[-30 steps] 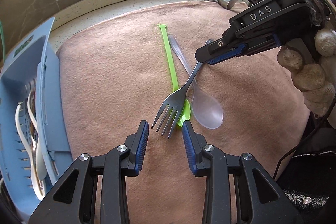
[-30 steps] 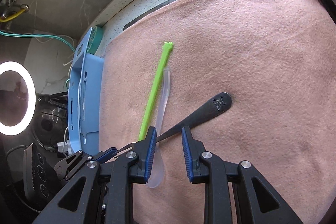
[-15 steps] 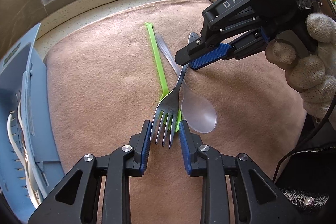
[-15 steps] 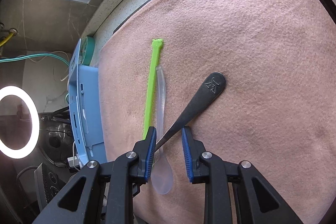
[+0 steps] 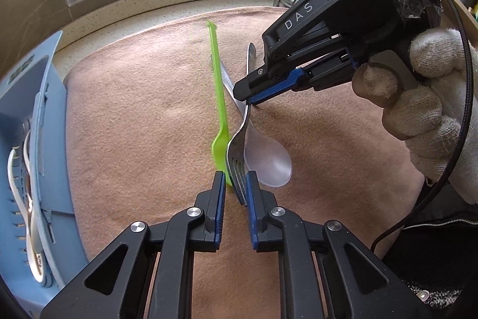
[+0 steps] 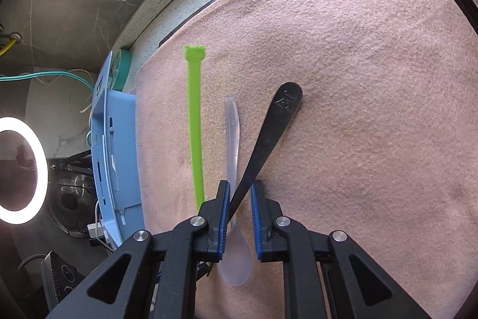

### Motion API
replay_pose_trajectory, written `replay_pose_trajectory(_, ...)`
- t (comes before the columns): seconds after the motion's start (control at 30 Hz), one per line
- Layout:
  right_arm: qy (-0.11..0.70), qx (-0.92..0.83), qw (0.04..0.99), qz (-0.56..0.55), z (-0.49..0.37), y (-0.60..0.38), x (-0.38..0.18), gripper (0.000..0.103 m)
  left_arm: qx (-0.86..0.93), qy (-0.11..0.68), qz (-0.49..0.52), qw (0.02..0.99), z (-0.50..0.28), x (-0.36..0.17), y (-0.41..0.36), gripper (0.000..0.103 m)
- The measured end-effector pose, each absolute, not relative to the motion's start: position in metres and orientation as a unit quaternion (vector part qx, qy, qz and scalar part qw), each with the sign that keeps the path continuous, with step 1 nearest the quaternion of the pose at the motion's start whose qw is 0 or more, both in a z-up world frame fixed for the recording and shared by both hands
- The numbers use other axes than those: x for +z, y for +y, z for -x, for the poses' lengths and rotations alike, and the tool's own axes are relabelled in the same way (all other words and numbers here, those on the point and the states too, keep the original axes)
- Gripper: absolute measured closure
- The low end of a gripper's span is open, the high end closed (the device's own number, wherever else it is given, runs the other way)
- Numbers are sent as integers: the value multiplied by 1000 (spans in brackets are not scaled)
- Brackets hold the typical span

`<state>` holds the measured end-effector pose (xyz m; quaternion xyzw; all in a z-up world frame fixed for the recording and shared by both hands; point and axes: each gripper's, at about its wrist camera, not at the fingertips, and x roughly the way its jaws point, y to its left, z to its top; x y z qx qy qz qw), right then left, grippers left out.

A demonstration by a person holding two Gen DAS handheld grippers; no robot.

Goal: Organize utensils
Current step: 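Lower the left tool onto the metal fork on the towel, then close the left tool on the metal fork and carry it over the basket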

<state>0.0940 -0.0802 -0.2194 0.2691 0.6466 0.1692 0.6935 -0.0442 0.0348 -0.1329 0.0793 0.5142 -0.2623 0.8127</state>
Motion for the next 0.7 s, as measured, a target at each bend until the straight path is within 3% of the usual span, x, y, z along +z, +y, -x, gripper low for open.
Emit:
replay_pose_trajectory(0.43,643,176,696,-267,-88,-76,-215,93,-249,530,-44,810,60,-142,48,87)
replay_pose_trajectory(0.5,642,179,697,-265,-87,-75,-214,93,-250,535,-31,806,58,-146,48,94)
replay_pose_trajectory(0.7,638,182,699,-267,-86,-76,-209,93,-239,524,-33,817,67,-139,52,96)
